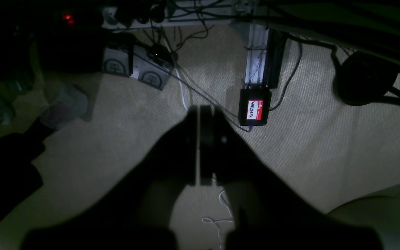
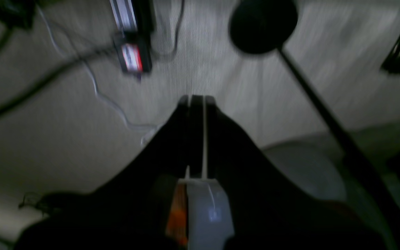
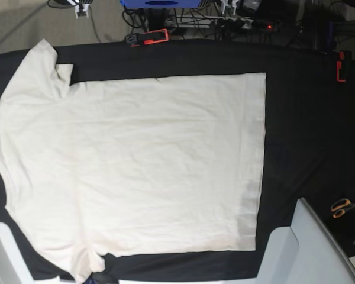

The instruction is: Fold the T-shirt properly

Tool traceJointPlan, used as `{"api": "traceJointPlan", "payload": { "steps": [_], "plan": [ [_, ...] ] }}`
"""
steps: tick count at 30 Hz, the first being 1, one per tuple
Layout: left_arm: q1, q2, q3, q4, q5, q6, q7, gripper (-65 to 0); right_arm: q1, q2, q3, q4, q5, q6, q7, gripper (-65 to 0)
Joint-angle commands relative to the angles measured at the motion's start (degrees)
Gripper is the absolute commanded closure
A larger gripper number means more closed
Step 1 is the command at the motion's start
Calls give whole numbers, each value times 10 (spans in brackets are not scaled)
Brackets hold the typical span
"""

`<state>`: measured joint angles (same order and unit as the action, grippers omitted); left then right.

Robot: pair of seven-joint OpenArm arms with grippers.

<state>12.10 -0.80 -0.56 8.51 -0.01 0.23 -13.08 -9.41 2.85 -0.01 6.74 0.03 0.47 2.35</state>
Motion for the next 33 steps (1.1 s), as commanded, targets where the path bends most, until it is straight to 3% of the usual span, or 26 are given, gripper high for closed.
{"api": "traceJointPlan", "payload": {
  "steps": [1, 21, 26, 31, 33],
  "plan": [
    [6, 0, 2, 1, 1, 3, -4, 0, -3, 3, -1, 0, 2, -3, -5, -3],
    [23, -7, 9, 30, 7, 3, -6, 0, -18, 3, 1, 1, 3, -1, -41, -2],
    [90, -37, 2, 140, 1, 3, -2, 0, -61, 6, 3, 82, 5, -1, -126, -2],
    [153, -48, 2, 244, 1, 3, -1, 0, -158, 5, 5, 320, 5, -4, -237, 0],
    [170, -56, 2, 281, 1, 3, -1, 0, -193, 6, 44, 421, 4, -4, -289, 0]
  ]
}}
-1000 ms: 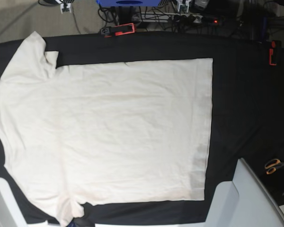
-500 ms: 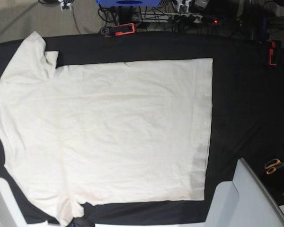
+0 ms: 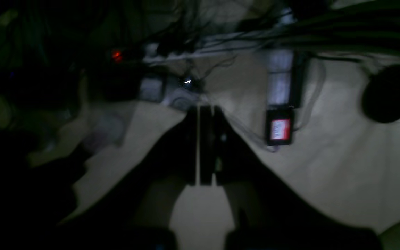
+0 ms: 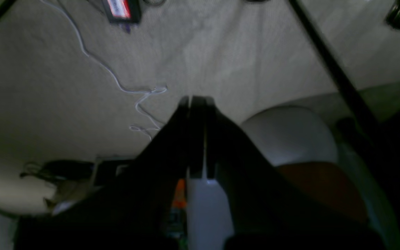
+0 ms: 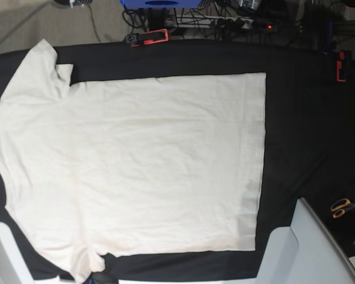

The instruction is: Fold the T-shirt properly

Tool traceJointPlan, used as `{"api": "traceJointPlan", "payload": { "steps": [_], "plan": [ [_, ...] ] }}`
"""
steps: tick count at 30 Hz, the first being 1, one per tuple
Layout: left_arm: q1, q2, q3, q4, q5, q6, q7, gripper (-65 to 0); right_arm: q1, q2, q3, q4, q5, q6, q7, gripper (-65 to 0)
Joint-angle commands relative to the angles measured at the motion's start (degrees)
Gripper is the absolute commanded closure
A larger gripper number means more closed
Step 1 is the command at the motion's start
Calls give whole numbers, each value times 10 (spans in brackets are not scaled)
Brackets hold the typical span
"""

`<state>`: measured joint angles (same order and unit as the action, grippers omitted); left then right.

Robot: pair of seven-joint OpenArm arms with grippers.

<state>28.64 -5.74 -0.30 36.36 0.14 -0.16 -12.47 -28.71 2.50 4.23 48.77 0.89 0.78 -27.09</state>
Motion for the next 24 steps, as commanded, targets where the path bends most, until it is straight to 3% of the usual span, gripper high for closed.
{"api": "traceJointPlan", "payload": {
  "steps": [1, 5, 13, 19, 24],
  "plan": [
    [10, -6, -1, 21, -1, 6, -8, 0, -10, 9, 28, 47, -7, -7, -23, 0],
    [33, -9, -2, 83, -1, 6, -7, 0, -25, 10, 83, 138, -7, -7, -104, 0],
    [73, -5, -3, 211, -3, 6, 0, 0, -69, 11, 115, 390, -8, -7, -232, 0],
    [99, 9, -3, 418, -3, 6, 176, 0, -63, 11, 167, 556, -8, -6, -312, 0],
    [125, 8, -3, 559, -3, 6, 206, 0, -16, 11, 203, 625, -8, -4, -340, -6]
  ]
}}
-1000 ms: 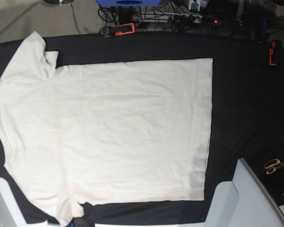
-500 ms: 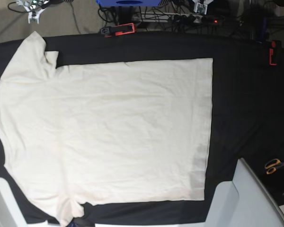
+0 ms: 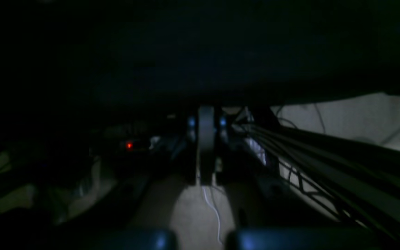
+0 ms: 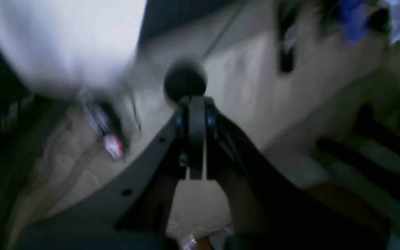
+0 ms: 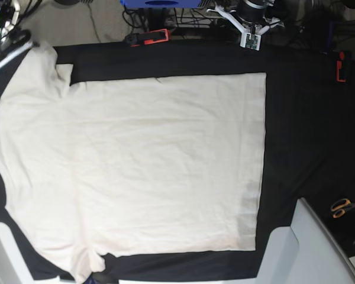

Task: Fold the T-shirt properly
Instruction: 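Move right gripper to the shirt's shoulder edge, left gripper to hem corner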

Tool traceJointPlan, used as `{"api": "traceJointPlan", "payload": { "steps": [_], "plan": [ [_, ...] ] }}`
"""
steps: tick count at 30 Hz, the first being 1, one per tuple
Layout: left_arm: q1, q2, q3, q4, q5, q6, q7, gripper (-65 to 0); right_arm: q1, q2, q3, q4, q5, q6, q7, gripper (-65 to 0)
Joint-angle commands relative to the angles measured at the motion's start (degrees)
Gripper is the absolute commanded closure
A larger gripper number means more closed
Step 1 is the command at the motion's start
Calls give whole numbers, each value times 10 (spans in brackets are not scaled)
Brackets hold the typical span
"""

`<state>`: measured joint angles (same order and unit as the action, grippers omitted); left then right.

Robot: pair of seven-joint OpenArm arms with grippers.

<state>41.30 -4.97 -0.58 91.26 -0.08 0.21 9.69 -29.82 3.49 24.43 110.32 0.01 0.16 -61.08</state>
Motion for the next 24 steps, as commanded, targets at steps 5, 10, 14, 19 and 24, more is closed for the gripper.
{"api": "traceJointPlan", "payload": {
  "steps": [5, 10, 14, 19, 24],
  "plan": [
    [-8, -1, -4, 50, -1, 3, -15, 0, 76, 7, 2, 11, 5, 3, -40, -2],
    [-37, 4, -67, 39, -1, 3, -4, 0, 117, 3, 4, 5, 1, -1, 7, -2],
    [-64, 21, -127, 37, -1, 3, 20, 0, 155, 3, 6, 0, 4, 2, -17, -2],
    [-71, 29, -187, 58, -30, 1, 16, 0, 196, -27, 94, -1, 112, 93, -36, -6],
    [-66, -6, -227, 57, -197, 0, 19, 0, 216, -39, 283, -52, 297, 236, -49, -8]
  ]
}}
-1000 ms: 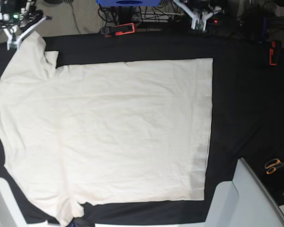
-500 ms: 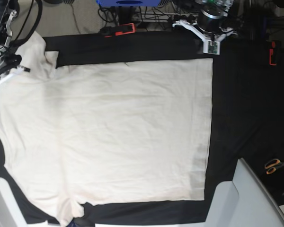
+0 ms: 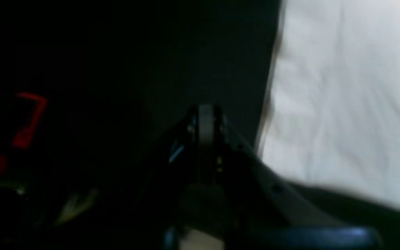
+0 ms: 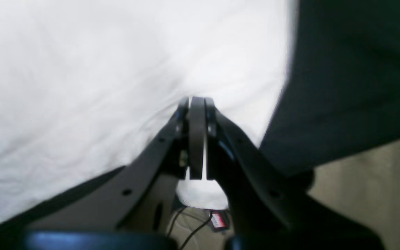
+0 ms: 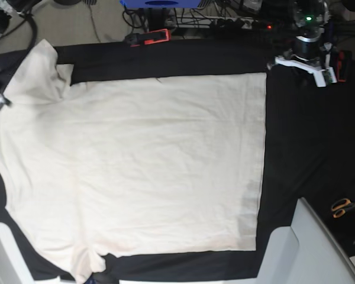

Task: Fold the T-shirt properly
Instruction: 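Move right gripper to the shirt's shoulder edge, left gripper to hem corner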

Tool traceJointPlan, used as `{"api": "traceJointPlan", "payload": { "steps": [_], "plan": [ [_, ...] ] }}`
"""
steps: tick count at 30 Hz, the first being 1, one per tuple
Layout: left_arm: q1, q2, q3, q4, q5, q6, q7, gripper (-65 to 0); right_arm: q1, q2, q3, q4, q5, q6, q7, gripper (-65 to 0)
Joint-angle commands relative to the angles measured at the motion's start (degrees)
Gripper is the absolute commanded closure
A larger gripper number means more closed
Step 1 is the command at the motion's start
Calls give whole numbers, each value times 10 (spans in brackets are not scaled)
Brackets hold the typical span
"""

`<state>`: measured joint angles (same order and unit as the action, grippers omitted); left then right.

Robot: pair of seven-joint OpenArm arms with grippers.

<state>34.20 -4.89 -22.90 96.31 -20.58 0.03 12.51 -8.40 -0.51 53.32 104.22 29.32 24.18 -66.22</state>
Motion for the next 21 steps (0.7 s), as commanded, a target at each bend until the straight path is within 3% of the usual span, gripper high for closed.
{"api": "traceJointPlan", "payload": {
  "steps": [1, 4, 6, 9, 12, 14, 21],
  "plan": [
    [7, -23, -2, -2, -21, 2, -10, 0, 4, 3, 25, -13, 34, 9, -8, -8],
    [3, -51, -2, -32, -69, 2, -10, 0, 12, 33, 72, -88, 106, 57, -35, -9],
    [3, -59, -2, -44, -81, 0, -10, 0, 13, 54, 76, -161, 161, 105, -53, -32],
    [4, -63, -5, -47, -79, -24, -10, 0, 12, 79, 76, -255, 232, 158, -51, -164],
    [7, -63, -6, -44, -81, -29, -9, 0, 3, 91, 88, -295, 250, 158, -37, -323],
    [7, -63, -6, -44, -82, -29, -9, 0, -1, 89, 108, -296, 250, 158, -35, -395],
    [5, -61, -7, -48, -83, -29, -9, 0, -21, 90, 120, -297, 247, 158, -33, -417]
  ]
}}
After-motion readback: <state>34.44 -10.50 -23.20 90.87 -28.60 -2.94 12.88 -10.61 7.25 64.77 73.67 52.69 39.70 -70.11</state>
